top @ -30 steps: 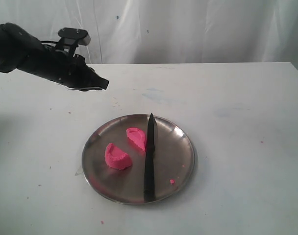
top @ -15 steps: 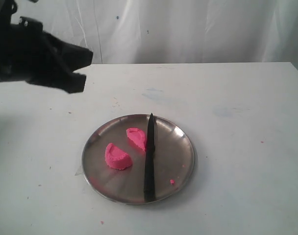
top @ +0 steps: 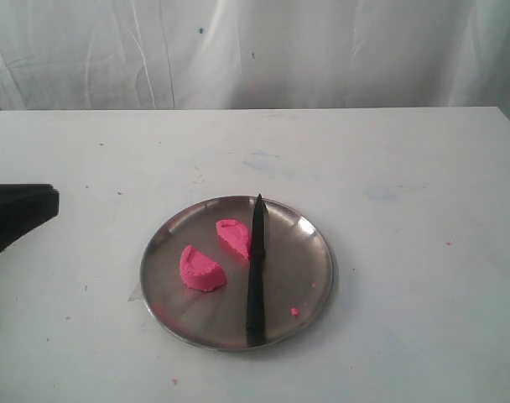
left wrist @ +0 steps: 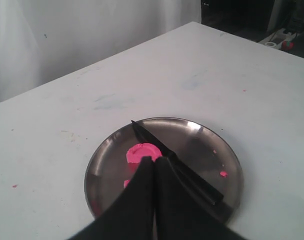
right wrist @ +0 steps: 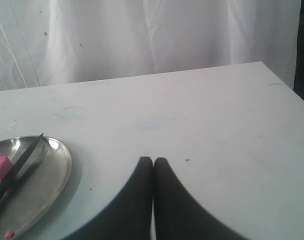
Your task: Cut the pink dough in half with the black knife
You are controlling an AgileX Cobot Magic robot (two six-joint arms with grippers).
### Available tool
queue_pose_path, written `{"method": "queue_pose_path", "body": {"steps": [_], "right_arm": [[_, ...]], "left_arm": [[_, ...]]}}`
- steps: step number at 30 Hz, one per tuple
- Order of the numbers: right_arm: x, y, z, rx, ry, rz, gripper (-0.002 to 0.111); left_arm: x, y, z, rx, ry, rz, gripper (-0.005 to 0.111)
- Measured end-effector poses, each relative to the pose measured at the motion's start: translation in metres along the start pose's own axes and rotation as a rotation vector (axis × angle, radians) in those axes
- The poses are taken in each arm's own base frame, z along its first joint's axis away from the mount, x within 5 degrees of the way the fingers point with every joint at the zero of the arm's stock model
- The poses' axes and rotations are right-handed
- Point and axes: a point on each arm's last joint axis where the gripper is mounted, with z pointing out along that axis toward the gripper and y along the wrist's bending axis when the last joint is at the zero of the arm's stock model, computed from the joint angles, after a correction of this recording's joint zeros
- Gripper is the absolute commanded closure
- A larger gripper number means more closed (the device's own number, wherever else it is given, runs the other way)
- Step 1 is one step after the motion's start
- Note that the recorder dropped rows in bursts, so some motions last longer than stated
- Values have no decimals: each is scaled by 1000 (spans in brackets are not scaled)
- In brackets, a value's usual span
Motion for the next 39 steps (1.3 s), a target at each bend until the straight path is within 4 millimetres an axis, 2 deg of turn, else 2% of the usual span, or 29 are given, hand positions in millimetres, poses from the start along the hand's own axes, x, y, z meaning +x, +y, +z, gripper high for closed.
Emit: {"method": "queue_pose_path", "body": {"steps": [7,16,23,30,39], "right_arm": [[0,0,0,0,0,0,108],[0,0,0,0,2,0,108],[0,0,0,0,2,1,108],[0,0,0,0,2,1,108],[0,0,0,0,2,1,108]], "left_arm": [[18,-6,-20,6,-46,10,107],[21,-11,-24,50,-34,-2,107],[28,-15,-39,50,-87,11,107],[57,-10,-47,-51,-65,-88,107],[75,-3,-52,-177,-23,-166,107]]}}
